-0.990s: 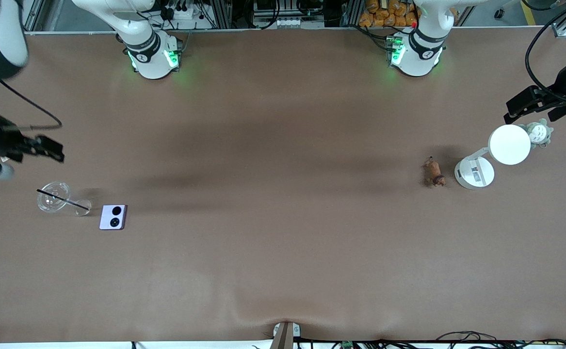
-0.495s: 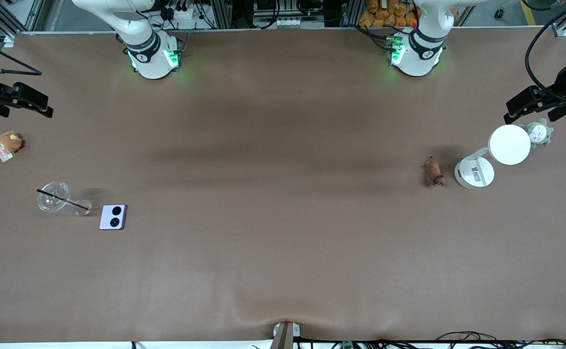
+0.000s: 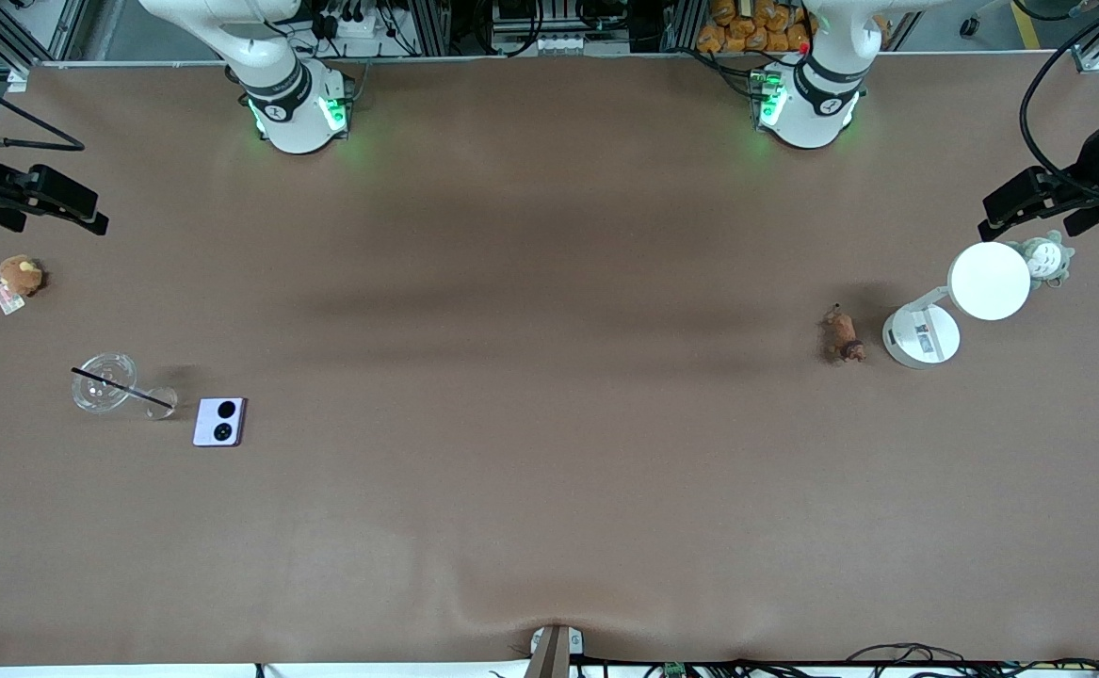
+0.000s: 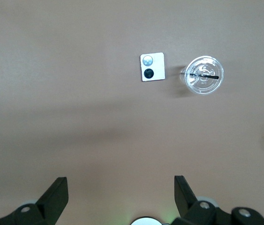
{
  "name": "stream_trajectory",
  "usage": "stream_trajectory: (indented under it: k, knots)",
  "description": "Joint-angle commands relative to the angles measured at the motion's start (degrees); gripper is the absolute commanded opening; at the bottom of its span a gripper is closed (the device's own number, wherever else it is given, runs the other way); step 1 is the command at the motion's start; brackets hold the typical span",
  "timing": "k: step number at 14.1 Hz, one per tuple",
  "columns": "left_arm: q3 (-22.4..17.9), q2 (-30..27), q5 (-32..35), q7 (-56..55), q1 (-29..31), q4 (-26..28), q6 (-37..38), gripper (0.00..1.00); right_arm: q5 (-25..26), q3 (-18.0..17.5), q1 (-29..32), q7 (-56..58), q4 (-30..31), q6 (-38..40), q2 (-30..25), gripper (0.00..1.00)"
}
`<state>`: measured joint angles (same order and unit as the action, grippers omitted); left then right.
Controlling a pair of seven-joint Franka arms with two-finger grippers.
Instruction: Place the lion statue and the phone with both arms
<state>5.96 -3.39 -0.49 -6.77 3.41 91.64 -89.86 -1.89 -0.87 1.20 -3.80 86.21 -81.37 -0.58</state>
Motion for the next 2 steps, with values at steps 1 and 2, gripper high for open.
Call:
stream_trajectory:
  k: [1,2]
  knots:
    - [0.2,0.2,-0.9,-0.3,0.4,-0.8,0.8,1.0,-0.7,0.3,-0.1,-0.4,0.4,-0.5,-0.3,1.0]
    - [0.3,0.2,-0.9,-0.3,0.4,-0.7,0.8,1.0,-0.7,0.3,-0.1,-0.4,0.4,-0.5,-0.2,1.0]
